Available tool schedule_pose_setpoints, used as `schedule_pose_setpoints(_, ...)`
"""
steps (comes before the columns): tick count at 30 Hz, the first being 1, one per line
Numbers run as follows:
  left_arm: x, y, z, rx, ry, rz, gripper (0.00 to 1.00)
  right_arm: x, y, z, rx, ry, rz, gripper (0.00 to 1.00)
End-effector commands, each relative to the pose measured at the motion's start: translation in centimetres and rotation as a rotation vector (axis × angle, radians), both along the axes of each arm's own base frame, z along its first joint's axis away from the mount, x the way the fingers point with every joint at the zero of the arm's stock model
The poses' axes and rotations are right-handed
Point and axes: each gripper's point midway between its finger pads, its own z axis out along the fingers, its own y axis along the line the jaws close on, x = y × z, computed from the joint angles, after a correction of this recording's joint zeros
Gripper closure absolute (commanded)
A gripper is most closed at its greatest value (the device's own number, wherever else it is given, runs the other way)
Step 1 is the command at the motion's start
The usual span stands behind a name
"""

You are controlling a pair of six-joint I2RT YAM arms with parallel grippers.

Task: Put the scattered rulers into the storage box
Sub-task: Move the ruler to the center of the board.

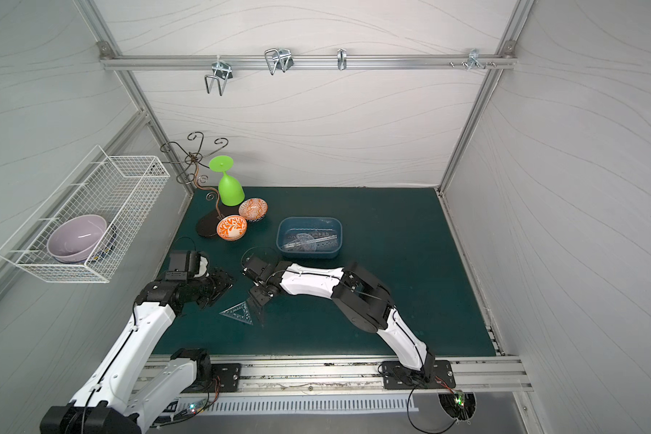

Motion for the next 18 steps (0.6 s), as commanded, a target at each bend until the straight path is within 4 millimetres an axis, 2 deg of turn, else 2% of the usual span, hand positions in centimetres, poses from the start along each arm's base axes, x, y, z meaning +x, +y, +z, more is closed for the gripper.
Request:
schedule_pose_setpoints(1,0.8,-0.6,0.4,-0.030,-0.023,-0.032,0.46,-1.3,-1.2,-2.7,-0.113,0.013,0.049,0.34)
schedule_pose_setpoints(5,0.9,-0.7,0.3,-0.036,-0.024,-0.039,0.47,-1.5,-2.8,-3.5,-0.182,-0.026,0.065,0.36)
schedule_pose_setpoints(9,1.1,-0.9,0.4,-0.043,-0.032,-0.045,0.47,-1.3,-4.8,-3.4,-0.229,-0.066,0.054,0.51)
schedule_pose_setpoints(14,1.2,-1.2,0.0,-0.061,-0.025,-0.053,0.48,-0.9,-7.0,-3.5,-0.248,-0.078,0.020,0.59)
schedule_pose_setpoints(16,1.2,-1.4,-0.2,-0.071,-0.016,-0.059,0.48,-0.8,-7.9,-3.6,-0.254,-0.071,0.008,0.67)
schedule_pose_setpoints(18,1.2,-1.6,-0.4,-0.081,-0.012,-0.065,0.49,-0.6,-8.8,-3.6,-0.264,-0.075,0.003,0.68)
